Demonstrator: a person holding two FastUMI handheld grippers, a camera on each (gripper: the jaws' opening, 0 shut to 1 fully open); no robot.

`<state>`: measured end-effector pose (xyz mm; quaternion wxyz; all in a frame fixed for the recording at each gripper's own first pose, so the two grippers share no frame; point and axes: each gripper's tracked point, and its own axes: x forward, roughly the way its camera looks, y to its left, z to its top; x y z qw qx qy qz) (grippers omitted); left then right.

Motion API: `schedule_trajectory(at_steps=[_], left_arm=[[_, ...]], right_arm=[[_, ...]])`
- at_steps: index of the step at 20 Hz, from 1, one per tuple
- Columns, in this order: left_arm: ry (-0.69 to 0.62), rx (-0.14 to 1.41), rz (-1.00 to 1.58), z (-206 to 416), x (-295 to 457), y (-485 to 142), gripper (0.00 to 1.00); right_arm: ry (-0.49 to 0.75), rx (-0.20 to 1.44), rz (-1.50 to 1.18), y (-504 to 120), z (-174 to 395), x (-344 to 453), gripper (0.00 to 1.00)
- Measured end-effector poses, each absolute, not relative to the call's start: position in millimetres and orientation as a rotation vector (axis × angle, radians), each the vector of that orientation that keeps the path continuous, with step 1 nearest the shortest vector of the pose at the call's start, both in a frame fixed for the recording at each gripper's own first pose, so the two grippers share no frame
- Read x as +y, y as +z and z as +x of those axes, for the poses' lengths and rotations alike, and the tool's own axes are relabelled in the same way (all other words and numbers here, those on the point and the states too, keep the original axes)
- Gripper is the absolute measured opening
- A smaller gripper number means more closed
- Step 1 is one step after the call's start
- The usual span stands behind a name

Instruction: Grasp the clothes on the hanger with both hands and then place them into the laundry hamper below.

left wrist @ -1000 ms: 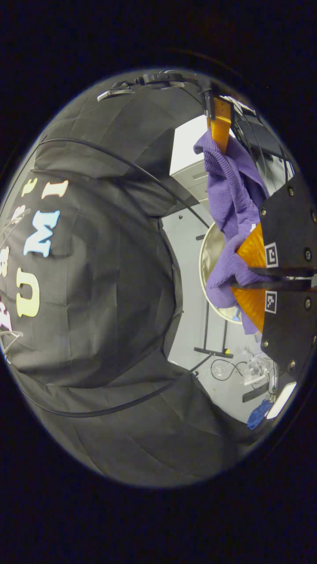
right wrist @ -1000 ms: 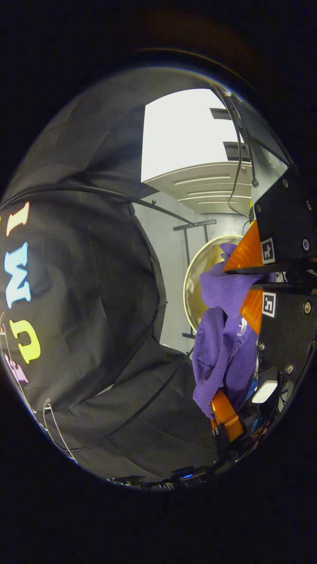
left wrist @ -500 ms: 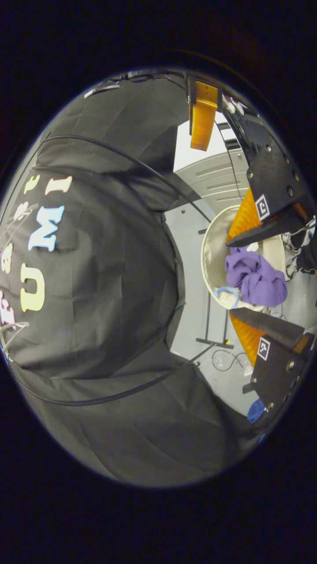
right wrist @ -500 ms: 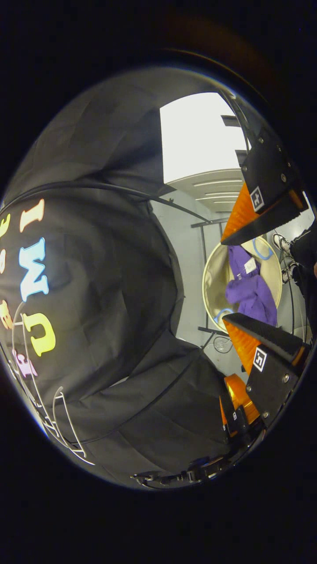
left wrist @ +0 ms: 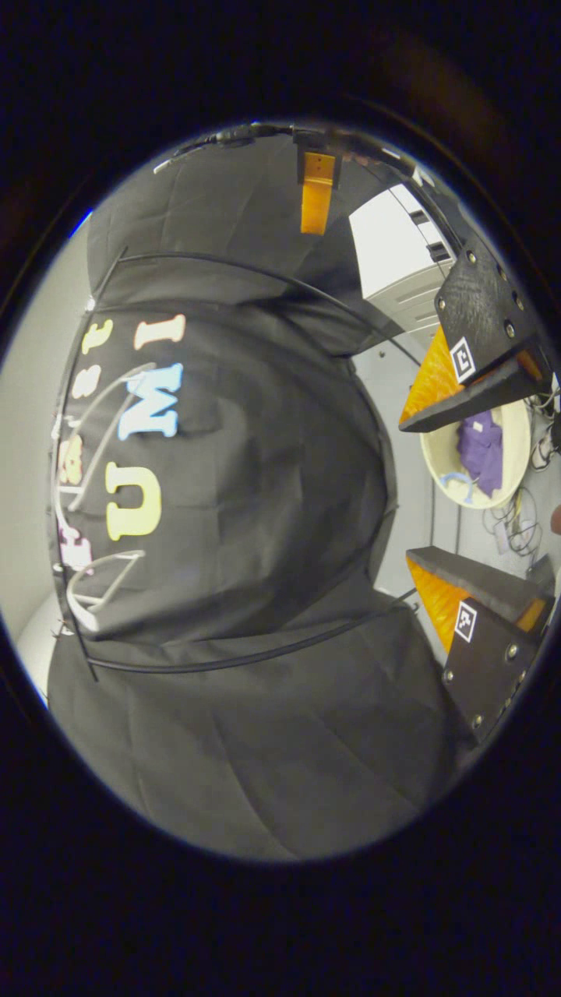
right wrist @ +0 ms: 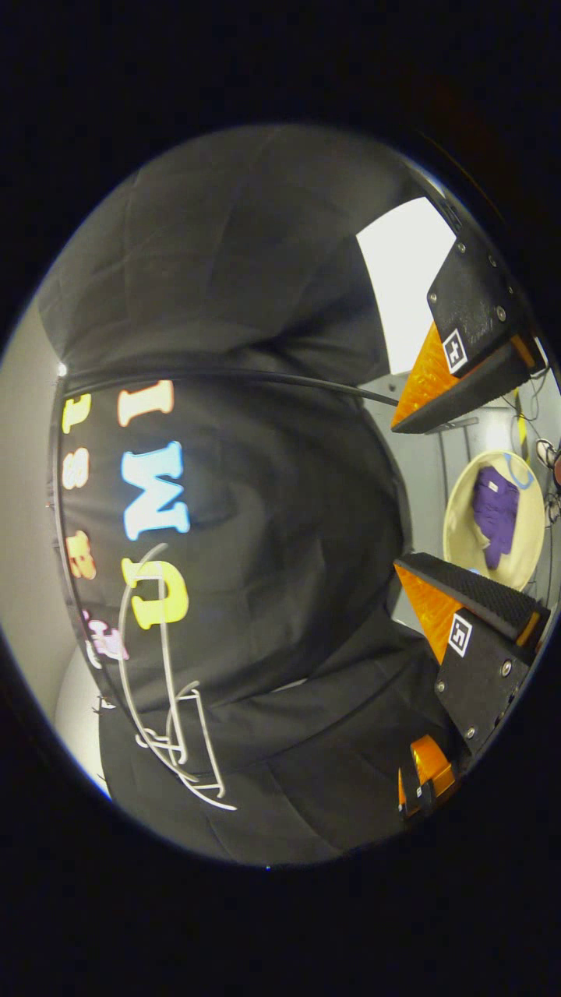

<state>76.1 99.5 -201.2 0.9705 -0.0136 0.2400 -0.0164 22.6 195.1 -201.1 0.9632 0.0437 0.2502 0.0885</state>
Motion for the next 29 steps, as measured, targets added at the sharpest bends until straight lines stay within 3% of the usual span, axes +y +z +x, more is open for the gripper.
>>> schedule_trajectory(at_steps=[3,4,6,7,8,13,14,15,16,17,19,21,29], left_arm=[[-0.017,0.361,-0.03,93,105,-134,0.92],[-0.02,0.315,-0.04,99,108,-110,0.92],[-0.013,0.235,-0.068,114,111,-65,0.92],[-0.015,0.195,-0.085,119,110,-40,0.92],[-0.024,0.154,-0.103,122,108,-19,0.92],[-0.034,-0.02,-0.076,126,122,78,0.91],[-0.028,-0.039,-0.063,118,124,91,0.91],[-0.028,-0.052,-0.06,114,126,99,0.91],[-0.031,-0.056,-0.064,109,126,100,0.91],[-0.032,-0.058,-0.073,107,128,101,0.89],[-0.027,-0.056,-0.095,111,134,98,0.87],[-0.01,-0.049,-0.108,114,141,92,0.84],[0.017,-0.003,-0.131,97,162,55,0.79]], right_arm=[[0.151,0.344,0.055,-144,39,185,0.92],[0.142,0.281,0.043,-122,40,181,1.0],[0.13,0.171,0.007,-84,43,176,0.95],[0.12,0.135,-0.012,-69,43,171,0.91],[0.111,0.1,-0.025,-54,40,165,0.95],[0.029,0.017,0.039,0,39,130,0.92],[0.006,0.003,0.056,8,37,120,0.96],[-0.02,-0.012,0.061,15,34,110,0.92],[-0.05,-0.023,0.057,13,22,91,0.96],[-0.077,-0.028,0.048,15,20,82,0.91],[-0.107,-0.024,0.028,15,14,72,0.99],[-0.131,-0.014,0.01,14,10,65,0.95],[-0.108,-0.013,0.004,20,17,81,0.95]])
